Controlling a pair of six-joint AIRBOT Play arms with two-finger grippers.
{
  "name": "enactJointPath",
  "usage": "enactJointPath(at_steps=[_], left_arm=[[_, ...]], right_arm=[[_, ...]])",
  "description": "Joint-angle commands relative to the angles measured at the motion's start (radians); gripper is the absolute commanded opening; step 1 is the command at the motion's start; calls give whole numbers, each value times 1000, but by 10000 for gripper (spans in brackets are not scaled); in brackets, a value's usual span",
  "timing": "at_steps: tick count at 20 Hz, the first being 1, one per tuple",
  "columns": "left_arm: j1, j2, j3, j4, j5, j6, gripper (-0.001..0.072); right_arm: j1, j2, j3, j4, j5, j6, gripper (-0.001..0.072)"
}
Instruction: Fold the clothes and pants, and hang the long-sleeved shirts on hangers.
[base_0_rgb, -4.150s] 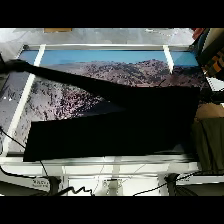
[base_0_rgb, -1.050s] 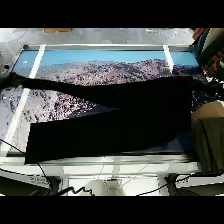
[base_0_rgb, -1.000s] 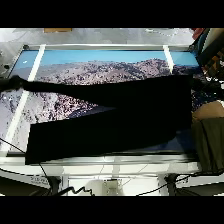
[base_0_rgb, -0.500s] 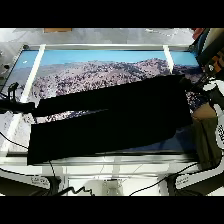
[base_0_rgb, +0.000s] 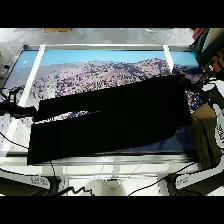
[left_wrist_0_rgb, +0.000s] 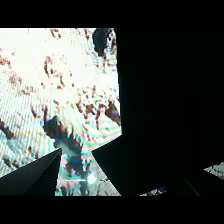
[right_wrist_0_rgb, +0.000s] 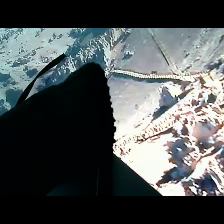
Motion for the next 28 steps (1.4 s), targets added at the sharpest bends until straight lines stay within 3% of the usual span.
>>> enactJointPath(at_steps=[1, 5, 7, 11, 16, 20, 23, 28], left_arm=[[0, -2, 0, -68, 35, -64, 664], [0, -4, 0, -300, 27, -81, 644], [-3, -3, 0, -360, -9, -38, 644], [-26, -3, 0, -347, -31, 30, 644], [-63, -4, 0, -346, 41, 33, 645], [-102, -3, 0, -327, 58, 14, 645], [-140, -3, 0, -257, 7, 187, 645], [-203, -3, -1, -34, 11, 251, 644]], right_arm=[[1, 1, 2, -2, 0, 0, 20], [1, 1, 2, -2, 5, 0, 21], [1, 1, 2, -3, 5, -2, 20], [1, 1, 2, -50, -14, -2, 21], [5, 0, 2, -50, -185, -1, 21], [5, -1, 1, -50, -175, -2, 21], [5, -1, 1, -50, -158, -2, 21], [5, -1, 1, -50, -152, -2, 21]])
